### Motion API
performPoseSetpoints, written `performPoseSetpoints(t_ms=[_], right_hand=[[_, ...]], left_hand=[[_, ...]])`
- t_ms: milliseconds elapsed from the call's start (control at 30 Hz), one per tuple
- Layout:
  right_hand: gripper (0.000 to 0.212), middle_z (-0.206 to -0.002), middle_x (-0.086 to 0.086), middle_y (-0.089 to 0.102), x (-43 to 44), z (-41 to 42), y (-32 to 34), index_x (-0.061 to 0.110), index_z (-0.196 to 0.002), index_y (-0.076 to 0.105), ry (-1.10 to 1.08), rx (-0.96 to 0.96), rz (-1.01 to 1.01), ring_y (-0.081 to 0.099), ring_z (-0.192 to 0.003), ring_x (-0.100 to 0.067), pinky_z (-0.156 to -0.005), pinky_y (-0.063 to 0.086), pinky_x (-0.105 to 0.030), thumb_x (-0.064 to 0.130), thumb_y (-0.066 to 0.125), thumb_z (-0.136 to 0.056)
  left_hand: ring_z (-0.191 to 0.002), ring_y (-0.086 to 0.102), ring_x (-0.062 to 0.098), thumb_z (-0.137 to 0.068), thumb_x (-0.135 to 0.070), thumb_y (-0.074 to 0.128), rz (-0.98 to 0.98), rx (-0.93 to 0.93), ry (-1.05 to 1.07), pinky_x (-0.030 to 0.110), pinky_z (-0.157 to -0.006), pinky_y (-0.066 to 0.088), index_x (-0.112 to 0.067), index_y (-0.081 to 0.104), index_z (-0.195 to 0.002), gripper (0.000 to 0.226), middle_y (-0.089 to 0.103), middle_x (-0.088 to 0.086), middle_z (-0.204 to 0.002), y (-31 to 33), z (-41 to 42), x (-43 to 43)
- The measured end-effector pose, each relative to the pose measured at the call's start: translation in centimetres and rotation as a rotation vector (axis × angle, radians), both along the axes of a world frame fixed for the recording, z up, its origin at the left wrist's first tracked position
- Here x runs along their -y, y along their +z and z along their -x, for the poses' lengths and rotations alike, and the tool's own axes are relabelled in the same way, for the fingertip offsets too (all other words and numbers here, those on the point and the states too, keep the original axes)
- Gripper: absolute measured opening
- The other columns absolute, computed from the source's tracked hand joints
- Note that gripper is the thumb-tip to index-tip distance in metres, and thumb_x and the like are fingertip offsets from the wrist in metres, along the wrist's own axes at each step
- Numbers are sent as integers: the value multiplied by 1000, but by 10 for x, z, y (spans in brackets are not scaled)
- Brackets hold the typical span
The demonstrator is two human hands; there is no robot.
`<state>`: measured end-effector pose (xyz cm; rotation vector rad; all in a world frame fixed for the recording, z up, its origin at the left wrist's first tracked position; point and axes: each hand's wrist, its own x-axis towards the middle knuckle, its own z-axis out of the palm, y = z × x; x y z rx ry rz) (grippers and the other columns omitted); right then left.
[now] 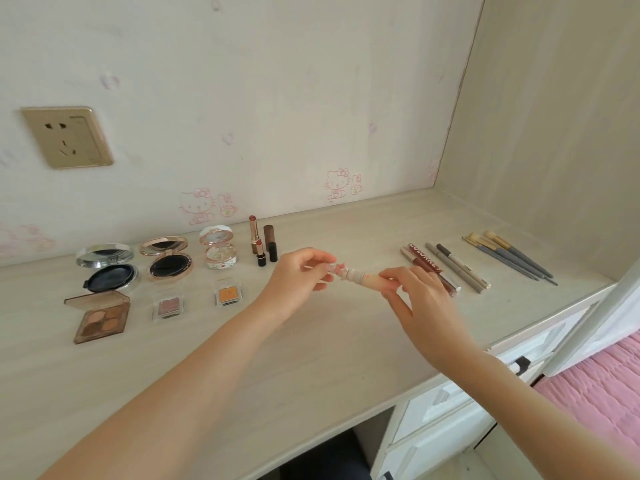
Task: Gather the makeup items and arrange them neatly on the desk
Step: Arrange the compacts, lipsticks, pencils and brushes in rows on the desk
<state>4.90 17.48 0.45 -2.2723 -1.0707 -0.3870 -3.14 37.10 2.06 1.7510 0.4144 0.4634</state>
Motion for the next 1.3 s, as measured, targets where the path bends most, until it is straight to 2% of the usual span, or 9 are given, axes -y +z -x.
performPoseSetpoints(t_ms=[167, 367, 500, 667, 833, 933, 1067, 1200, 1300], right_hand=[[26, -98, 11, 61, -38, 38, -1, 27, -120, 54, 106, -151, -83, 50, -93, -12, -75, 40, -25, 30, 54, -95], [11, -96, 20, 60, -81, 81, -2, 28, -103, 54, 224, -309, -110, 53, -92, -3, -76, 44, -19, 34, 55, -94], [8, -91, 15, 66, -108, 109, 2, 25, -97, 58, 324, -494, -173, 59, -82, -1, -70, 47, -13, 23, 63, -90], [11, -86, -4, 72, -136, 130, 1, 13, -100, 64, 403, -844, -294, 69, -74, -16, -76, 58, -30, 17, 65, -89], [17, -87, -14, 74, -154, 145, 1, 1, -102, 54, 464, -1172, -453, 66, -70, -17, -69, 56, -28, 12, 60, -92], [17, -86, -10, 75, -157, 149, 0, 2, -100, 52, 501, -1111, -436, 67, -69, -16, -63, 52, -25, 16, 57, -93], [11, -82, -5, 74, -158, 153, -7, 6, -96, 53, 524, -963, -373, 68, -70, -16, -61, 51, -27, 16, 56, -94], [4, -84, 1, 71, -159, 154, -13, 15, -88, 59, 520, -812, -324, 66, -80, -13, -64, 53, -29, 16, 63, -89], [6, -90, 12, 68, -157, 149, -13, 25, -83, 63, 461, -759, -293, 64, -84, -7, -71, 53, -32, 21, 66, -87]], left_hand=[[-88, 71, 20, -95, -4, 53, 170, 29, 92, 34, -84, 58, -4, 67, -104, 17, 72, 13, -101, 2, 61, -25], [-90, 71, 20, -91, 2, 58, 328, 109, 198, 34, -84, 57, -4, 66, -103, 16, 71, 13, -102, -3, 121, -51], [-88, 69, 19, -83, 0, 68, 344, 167, 295, 30, -79, 57, -5, 66, -106, 24, 63, 20, -107, -6, 150, -67], [-90, 68, 17, -82, -5, 69, 513, 287, 347, 33, -87, 56, 1, 62, -114, 33, 69, 14, -105, -5, 175, -75], [-104, 66, 12, -81, -13, 71, 212, 147, 272, 31, -95, 48, -14, 74, -101, 21, 74, -3, -103, -14, 191, -67], [-101, 67, 7, -86, -10, 68, 60, 153, 274, 33, -97, 47, -19, 73, -102, 19, 75, -6, -99, -16, 191, -67], [-103, 67, 16, -88, -17, 67, 106, 139, 226, 41, -102, 46, -19, 68, -109, 21, 75, 0, -100, -19, 192, -71], [-95, 70, 19, -88, -12, 65, 131, 184, 179, 29, -94, 45, -15, 65, -105, 17, 74, 14, -87, -21, 191, -68], [-92, 71, 16, -85, -11, 68, 83, 183, 203, 22, -86, 46, -16, 66, -101, 17, 75, 9, -83, -23, 189, -66]])
